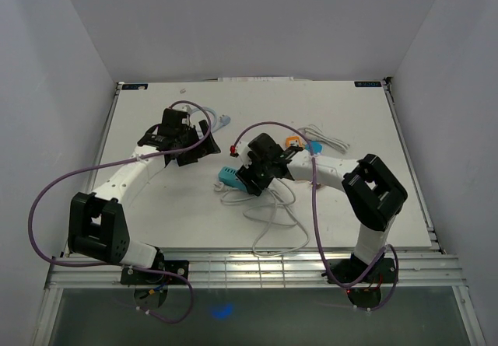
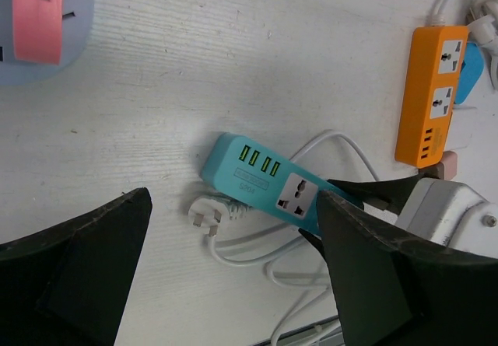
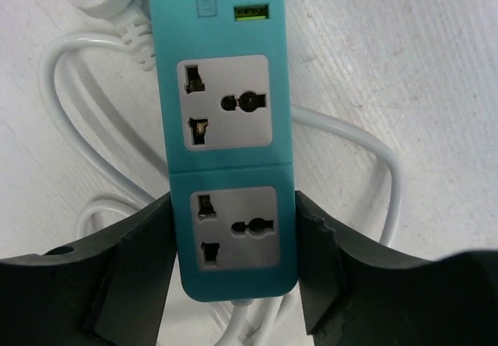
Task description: Insert the plug
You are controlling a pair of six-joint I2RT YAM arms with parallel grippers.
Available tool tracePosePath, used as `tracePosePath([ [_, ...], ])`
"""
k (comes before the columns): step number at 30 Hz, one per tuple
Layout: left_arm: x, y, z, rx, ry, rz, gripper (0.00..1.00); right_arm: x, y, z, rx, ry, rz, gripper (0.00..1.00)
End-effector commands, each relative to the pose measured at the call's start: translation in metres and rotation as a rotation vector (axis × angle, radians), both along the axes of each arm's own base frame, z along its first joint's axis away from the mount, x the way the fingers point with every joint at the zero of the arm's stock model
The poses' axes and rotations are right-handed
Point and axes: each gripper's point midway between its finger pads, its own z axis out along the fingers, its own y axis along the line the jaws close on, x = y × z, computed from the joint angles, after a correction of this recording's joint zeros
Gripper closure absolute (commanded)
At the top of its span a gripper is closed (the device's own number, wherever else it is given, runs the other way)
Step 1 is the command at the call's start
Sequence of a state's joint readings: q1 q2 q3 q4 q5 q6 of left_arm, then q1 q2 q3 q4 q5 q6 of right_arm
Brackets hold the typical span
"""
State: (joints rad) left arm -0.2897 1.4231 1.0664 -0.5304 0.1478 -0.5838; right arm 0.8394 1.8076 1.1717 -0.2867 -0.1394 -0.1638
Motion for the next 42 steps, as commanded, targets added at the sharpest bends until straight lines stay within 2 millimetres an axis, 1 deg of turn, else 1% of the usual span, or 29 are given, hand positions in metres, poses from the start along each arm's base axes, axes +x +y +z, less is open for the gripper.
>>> tracePosePath([
  [1,-0.002,-0.002,0.011,-0.03,-0.033,-0.015,0.02,0.014,0.001,0.023,0.069,-0.055,-0.063,0.33],
  [3,-0.002,-0.002,0.011,-0.03,-0.038,-0.014,0.02,0.014,0.001,0.029,0.094,-0.043,-0.065,0.27],
  [4,-0.003,-0.003,0.011,-0.031,-0.036,-0.014,0.02,0.018,0.001,0.035,0.109,-0.052,-0.075,0.2],
  [6,-0.003,-0.001,0.01,-0.024,-0.037,-0.011,0.02,0.019,-0.001,0.042,0.128,-0.048,-0.088,0.14],
  [7,-0.003,-0.001,0.011,-0.025,-0.04,-0.011,0.02,0.024,-0.004,0.052,0.153,-0.056,-0.103,0.12],
  [9,-0.004,0.0,0.013,-0.023,-0.041,-0.013,0.02,0.025,-0.008,0.062,0.185,-0.045,-0.132,0.1],
  [10,-0.004,0.0,0.013,-0.022,-0.043,-0.015,0.02,0.034,-0.018,0.073,0.206,-0.057,-0.174,0.09],
  [11,-0.005,0.0,0.013,-0.02,-0.041,-0.016,0.02,0.038,-0.027,0.075,0.212,-0.053,-0.214,0.1],
  [12,-0.005,0.0,0.014,-0.02,-0.041,-0.018,0.02,0.044,-0.037,0.077,0.214,-0.05,-0.259,0.1],
  [13,-0.006,-0.002,0.014,-0.025,-0.042,-0.026,0.02,0.058,-0.059,0.084,0.236,-0.034,-0.373,0.13],
  [14,-0.007,-0.002,0.016,-0.027,-0.045,-0.03,0.02,0.063,-0.079,0.079,0.211,-0.012,-0.456,0.14],
  [15,-0.007,-0.003,0.017,-0.034,-0.046,-0.038,0.02,0.067,-0.094,0.077,0.208,0.006,-0.518,0.15],
  [16,-0.01,-0.007,0.017,-0.051,-0.042,-0.058,0.02,0.078,-0.117,0.079,0.219,0.008,-0.615,0.17],
  [17,-0.01,-0.009,0.019,-0.06,-0.046,-0.07,0.02,0.084,-0.139,0.074,0.169,-0.02,-0.701,0.17],
  [18,-0.011,-0.011,0.02,-0.068,-0.049,-0.078,0.02,0.086,-0.153,0.069,0.135,-0.029,-0.754,0.18],
  [19,-0.011,-0.012,0.02,-0.071,-0.049,-0.079,0.02,0.091,-0.171,0.066,0.1,-0.043,-0.818,0.19],
  [20,-0.012,-0.013,0.02,-0.075,-0.046,-0.088,0.02,0.093,-0.182,0.062,0.071,-0.046,-0.865,0.2],
  [23,-0.012,-0.012,0.022,-0.071,-0.057,-0.093,0.02,0.09,-0.205,0.05,-0.015,-0.029,-0.943,0.22],
  [26,-0.013,-0.012,0.025,-0.069,-0.07,-0.096,0.02,0.086,-0.216,0.039,-0.06,-0.018,-0.981,0.23],
  [30,-0.013,-0.009,0.025,-0.057,-0.075,-0.085,0.02,0.084,-0.221,0.028,-0.093,-0.002,-0.998,0.24],
  [31,-0.013,-0.008,0.025,-0.055,-0.076,-0.085,0.02,0.083,-0.223,0.022,-0.115,0.006,-1.004,0.24],
  [34,-0.013,-0.009,0.022,-0.055,-0.069,-0.091,0.02,0.086,-0.231,0.015,-0.157,-0.009,-1.026,0.24],
  [37,-0.014,-0.01,0.021,-0.06,-0.063,-0.096,0.02,0.091,-0.232,0.009,-0.176,-0.014,-1.029,0.24],
  [42,-0.015,-0.01,0.021,-0.059,-0.068,-0.097,0.02,0.103,-0.234,0.007,-0.185,-0.022,-1.035,0.24],
])
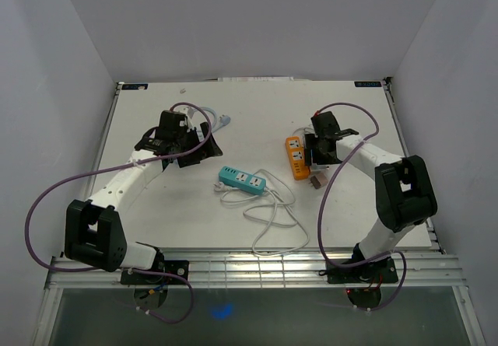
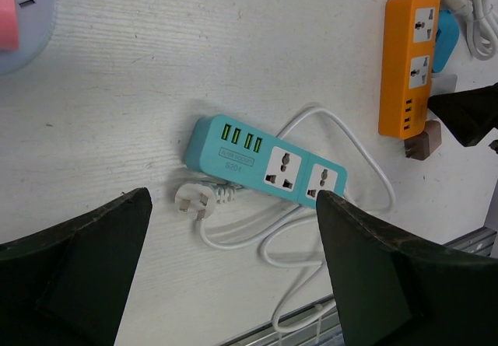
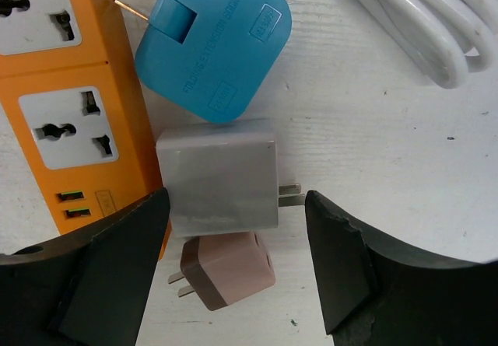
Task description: Insert the plug
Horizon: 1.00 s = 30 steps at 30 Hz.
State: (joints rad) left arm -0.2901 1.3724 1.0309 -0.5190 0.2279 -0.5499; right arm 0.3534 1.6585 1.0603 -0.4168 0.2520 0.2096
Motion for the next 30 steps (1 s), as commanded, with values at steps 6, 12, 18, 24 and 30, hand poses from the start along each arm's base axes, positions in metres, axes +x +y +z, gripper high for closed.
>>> tracePosePath([
  [6,-0.001,-0.001,0.011,-0.016,-0.044,-0.019,0.02,0.017,0.004,-0.007,0.005,0.012,0.017,0.25],
  [12,0.0,-0.001,0.01,-0.013,-0.043,-0.019,0.02,0.017,0.01,-0.017,0.024,0.04,0.045,0.25],
  [18,0.0,0.0,0.01,-0.01,-0.043,-0.018,0.02,0.02,0.014,-0.016,0.045,0.03,0.041,0.37],
  [24,-0.004,-0.016,0.015,-0.046,-0.067,-0.095,0.02,0.027,0.025,0.014,0.111,-0.044,0.064,0.47],
  [30,-0.016,-0.041,0.032,-0.08,-0.148,-0.165,0.02,0.021,0.062,0.064,0.328,-0.101,0.148,0.48],
])
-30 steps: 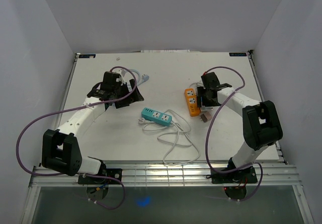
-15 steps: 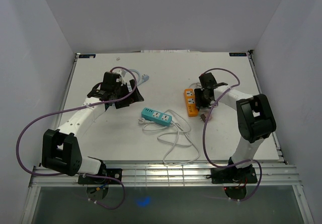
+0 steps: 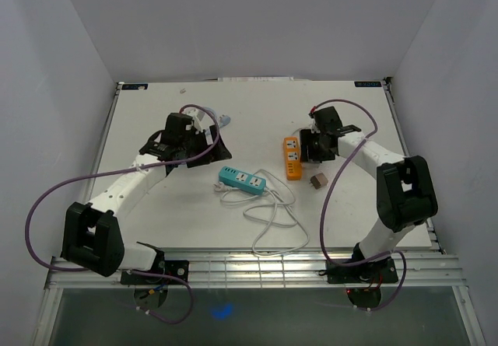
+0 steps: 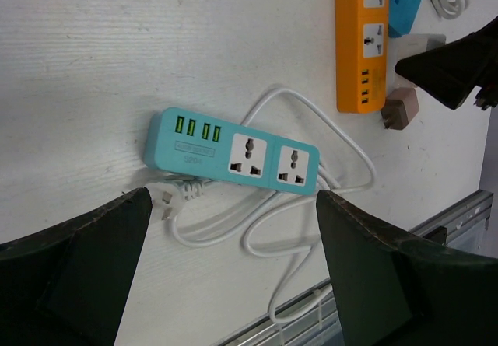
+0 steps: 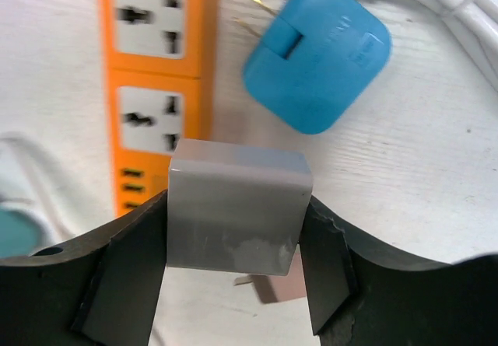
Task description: Insert the plug
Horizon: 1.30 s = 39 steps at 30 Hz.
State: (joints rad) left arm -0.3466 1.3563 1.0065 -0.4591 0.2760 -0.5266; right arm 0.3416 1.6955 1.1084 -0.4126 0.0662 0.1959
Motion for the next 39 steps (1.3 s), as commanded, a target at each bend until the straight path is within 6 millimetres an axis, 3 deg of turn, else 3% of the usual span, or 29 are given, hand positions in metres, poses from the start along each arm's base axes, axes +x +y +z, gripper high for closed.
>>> tracePosePath([
  [1,-0.012,-0.022,0.027,-0.055,-0.107,-0.076,0.02,0.013,0.041,0.07,0.24,-0.132,0.076,0.48],
  [4,-0.02,-0.037,0.033,-0.076,-0.151,-0.111,0.02,0.006,0.062,0.095,0.346,-0.142,0.147,0.49],
  [10,-0.011,-0.046,0.04,-0.081,-0.144,-0.087,0.02,-0.023,0.102,0.117,0.449,-0.107,0.382,0.54],
  [13,-0.009,-0.058,0.064,-0.123,-0.199,-0.151,0.02,-0.038,0.116,0.126,0.516,-0.099,0.463,0.54],
  [17,-0.014,-0.058,0.086,-0.118,-0.368,-0.241,0.02,-0.044,0.121,0.138,0.57,-0.098,0.453,0.54],
  [22,-0.023,-0.065,0.088,-0.129,-0.542,-0.279,0.02,-0.054,0.134,0.16,0.717,-0.111,0.428,0.53],
  [25,-0.031,-0.063,0.105,-0.128,-0.728,-0.322,0.02,-0.066,0.144,0.174,0.802,-0.055,0.482,0.54],
  [28,-0.05,-0.071,0.118,-0.105,-0.873,-0.504,0.02,-0.075,0.147,0.18,0.85,-0.013,0.5,0.53],
  [32,-0.048,-0.076,0.138,-0.125,-0.961,-0.507,0.02,-0.08,0.15,0.197,0.93,-0.051,0.472,0.54],
  [39,-0.066,-0.099,0.135,-0.083,-1.181,-0.755,0.02,-0.097,0.165,0.226,1.046,0.009,0.489,0.54],
])
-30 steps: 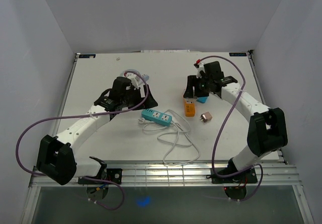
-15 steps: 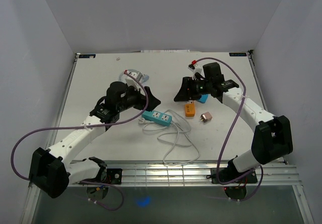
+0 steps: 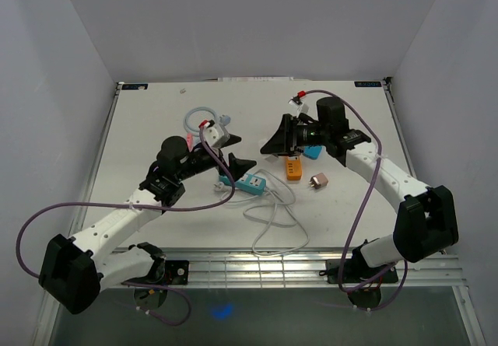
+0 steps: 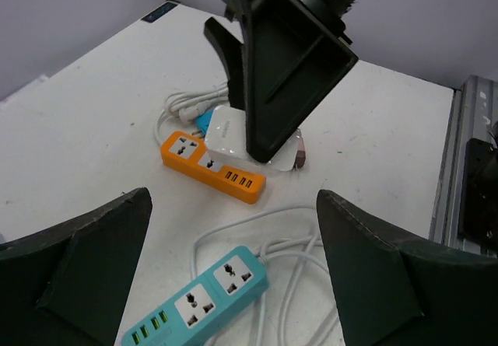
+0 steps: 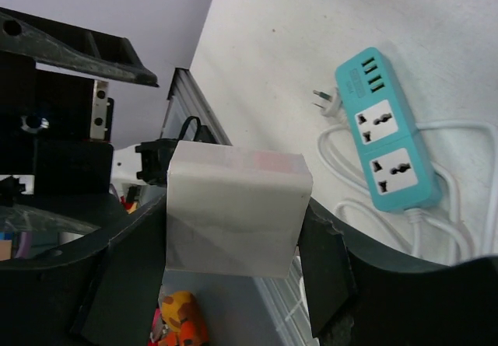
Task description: Insert the plug
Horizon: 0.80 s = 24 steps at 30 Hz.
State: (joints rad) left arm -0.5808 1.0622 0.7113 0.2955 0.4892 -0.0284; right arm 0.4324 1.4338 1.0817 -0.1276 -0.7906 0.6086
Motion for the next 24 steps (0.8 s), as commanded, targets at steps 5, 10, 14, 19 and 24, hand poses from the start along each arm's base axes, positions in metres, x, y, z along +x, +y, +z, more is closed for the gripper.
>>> tracePosePath([
  [5,-0.015,-0.025,0.015,0.051,-0.269,-0.205,0.02,-0.023,0.02,0.064,0.162,-0.075,0.09,0.54],
  [10,-0.02,-0.035,0.009,0.06,-0.297,-0.266,0.02,-0.031,0.025,0.073,0.188,-0.086,0.108,0.53],
  [14,-0.014,-0.036,0.011,0.062,-0.316,-0.24,0.02,-0.039,0.032,0.076,0.193,-0.086,0.135,0.53],
  [19,-0.015,-0.036,0.02,0.031,-0.344,-0.235,0.02,-0.042,0.036,0.073,0.196,-0.074,0.144,0.53],
  [24,-0.018,-0.034,0.021,0.022,-0.365,-0.234,0.03,-0.042,0.039,0.072,0.201,-0.07,0.149,0.53],
])
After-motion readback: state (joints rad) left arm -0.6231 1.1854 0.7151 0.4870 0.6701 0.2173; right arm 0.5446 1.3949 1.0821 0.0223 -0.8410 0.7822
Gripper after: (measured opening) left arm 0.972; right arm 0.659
